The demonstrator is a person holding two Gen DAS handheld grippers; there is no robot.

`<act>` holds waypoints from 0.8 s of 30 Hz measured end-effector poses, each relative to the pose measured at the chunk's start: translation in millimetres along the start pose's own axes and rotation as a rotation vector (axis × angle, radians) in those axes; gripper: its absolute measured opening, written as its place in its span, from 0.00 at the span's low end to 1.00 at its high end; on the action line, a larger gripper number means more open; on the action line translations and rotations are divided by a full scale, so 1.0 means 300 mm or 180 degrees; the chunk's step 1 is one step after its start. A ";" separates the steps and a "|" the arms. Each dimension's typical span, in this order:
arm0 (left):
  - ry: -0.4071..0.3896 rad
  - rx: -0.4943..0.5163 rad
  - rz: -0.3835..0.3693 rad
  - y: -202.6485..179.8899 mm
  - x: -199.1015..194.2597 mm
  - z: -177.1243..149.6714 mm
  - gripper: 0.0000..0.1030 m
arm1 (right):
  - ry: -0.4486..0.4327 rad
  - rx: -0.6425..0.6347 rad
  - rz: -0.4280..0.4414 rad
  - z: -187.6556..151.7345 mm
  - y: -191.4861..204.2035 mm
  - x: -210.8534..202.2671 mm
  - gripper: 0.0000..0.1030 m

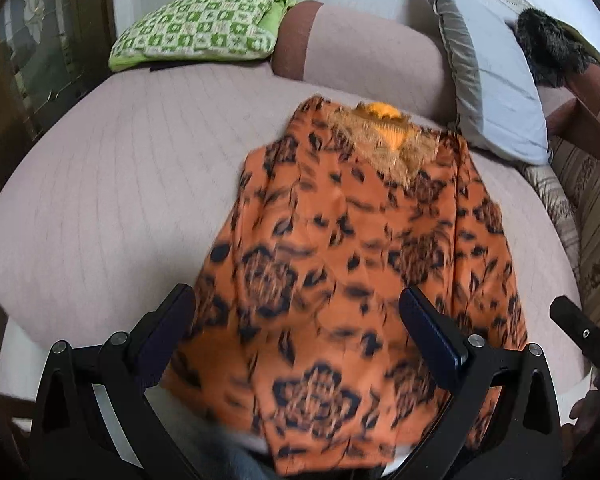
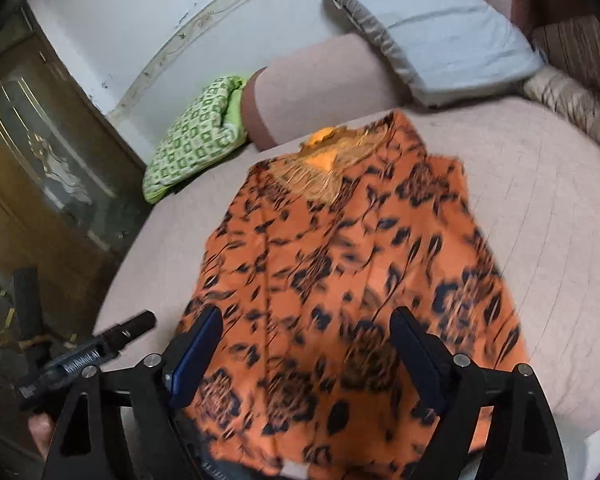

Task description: Fold small clothes

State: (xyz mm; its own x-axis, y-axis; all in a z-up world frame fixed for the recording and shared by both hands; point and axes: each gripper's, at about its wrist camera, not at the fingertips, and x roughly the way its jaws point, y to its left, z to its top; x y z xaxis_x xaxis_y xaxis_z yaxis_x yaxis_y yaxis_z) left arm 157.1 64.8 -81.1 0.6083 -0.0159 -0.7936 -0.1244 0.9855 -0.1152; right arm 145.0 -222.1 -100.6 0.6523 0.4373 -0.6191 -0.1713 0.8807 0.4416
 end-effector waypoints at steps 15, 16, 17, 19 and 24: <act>0.0214 -0.0032 0.0108 -0.020 0.465 0.507 0.99 | 0.0183 0.0173 -0.0453 0.503 -0.269 0.354 0.57; 0.0226 -0.0045 0.0201 -0.018 0.518 0.544 0.99 | 0.0203 0.0172 -0.0505 0.530 -0.282 0.378 0.57; 0.0221 -0.0018 0.0293 -0.025 0.552 0.567 0.99 | 0.0227 0.0182 -0.0544 0.574 -0.302 0.416 0.57; 0.0277 0.0088 0.0384 -0.049 0.651 0.622 0.99 | 0.0240 0.0255 -0.0579 0.648 -0.346 0.483 0.57; 0.0601 -0.0077 0.0523 -0.034 0.848 0.705 0.85 | 0.0509 0.0222 -0.0790 0.777 -0.436 0.707 0.57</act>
State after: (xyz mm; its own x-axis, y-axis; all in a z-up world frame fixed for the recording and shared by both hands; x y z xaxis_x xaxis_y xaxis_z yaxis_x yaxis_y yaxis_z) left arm 479.1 86.4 -155.5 0.4213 0.1105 -0.9002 -0.2297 0.9732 0.0120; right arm 478.0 -286.9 -138.3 0.5425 0.2381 -0.8056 0.0335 0.9521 0.3040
